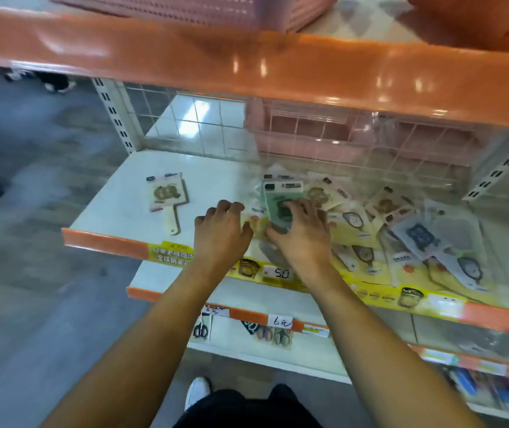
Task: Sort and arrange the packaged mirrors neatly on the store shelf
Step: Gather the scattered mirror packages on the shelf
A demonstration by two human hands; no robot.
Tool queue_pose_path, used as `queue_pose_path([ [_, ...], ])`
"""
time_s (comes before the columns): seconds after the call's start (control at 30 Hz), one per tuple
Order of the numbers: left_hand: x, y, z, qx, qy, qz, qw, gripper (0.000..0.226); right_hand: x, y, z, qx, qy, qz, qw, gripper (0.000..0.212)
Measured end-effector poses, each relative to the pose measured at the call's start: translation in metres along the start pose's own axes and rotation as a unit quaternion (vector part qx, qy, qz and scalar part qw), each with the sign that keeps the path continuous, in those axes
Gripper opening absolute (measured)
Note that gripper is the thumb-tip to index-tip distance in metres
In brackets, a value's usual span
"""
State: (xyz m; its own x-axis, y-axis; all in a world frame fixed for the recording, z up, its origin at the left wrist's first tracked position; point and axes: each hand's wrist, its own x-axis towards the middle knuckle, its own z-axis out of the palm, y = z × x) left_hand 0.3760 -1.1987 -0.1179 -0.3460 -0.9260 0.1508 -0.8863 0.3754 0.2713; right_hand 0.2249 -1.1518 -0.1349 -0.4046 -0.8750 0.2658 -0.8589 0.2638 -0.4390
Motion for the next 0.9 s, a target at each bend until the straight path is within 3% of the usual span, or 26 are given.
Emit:
queue_pose_path([
  [0.47,0.016,-0.174,-0.038,-0.017,0.009,-0.075,0.997,0.041,0.031,-0.164,0.093,-0.005,-0.064,-0.034,0.997,0.056],
  [0.9,0.035,-0.204,-0.039,-0.045,-0.007,-0.072,0.996,0.042,0.054,-0.192,0.134,0.002,-0.067,0.019,0.998,0.058],
])
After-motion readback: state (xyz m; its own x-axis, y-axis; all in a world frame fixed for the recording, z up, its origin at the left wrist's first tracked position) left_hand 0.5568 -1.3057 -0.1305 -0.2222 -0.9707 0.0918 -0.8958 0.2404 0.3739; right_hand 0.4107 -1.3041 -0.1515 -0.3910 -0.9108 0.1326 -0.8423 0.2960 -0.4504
